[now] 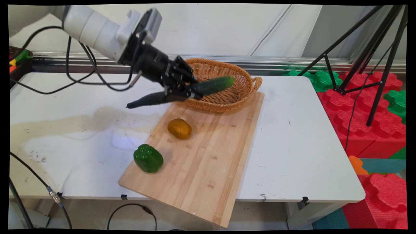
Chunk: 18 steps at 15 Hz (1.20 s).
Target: Place the picked object in the vegetable basket
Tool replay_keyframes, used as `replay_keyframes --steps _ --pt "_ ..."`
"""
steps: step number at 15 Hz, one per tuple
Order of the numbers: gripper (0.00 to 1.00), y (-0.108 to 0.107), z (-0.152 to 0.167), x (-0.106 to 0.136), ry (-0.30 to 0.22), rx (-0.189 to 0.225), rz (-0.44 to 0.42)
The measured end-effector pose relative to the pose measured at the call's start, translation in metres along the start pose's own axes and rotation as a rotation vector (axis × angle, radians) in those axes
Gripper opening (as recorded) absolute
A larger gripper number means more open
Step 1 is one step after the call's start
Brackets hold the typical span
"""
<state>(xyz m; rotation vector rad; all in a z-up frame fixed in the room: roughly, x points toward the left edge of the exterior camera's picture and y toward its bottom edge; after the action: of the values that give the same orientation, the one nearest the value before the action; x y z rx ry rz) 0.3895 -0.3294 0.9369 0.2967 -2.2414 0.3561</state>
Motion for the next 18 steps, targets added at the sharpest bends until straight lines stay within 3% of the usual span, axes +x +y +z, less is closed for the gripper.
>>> replay_keyframes --steps 8,18 --pt "0.00 -0.050 -0.005 0.018 0.074 0.059 0.014" --pt "0.00 -0.114 0.049 0.018 0.080 0.105 0.065"
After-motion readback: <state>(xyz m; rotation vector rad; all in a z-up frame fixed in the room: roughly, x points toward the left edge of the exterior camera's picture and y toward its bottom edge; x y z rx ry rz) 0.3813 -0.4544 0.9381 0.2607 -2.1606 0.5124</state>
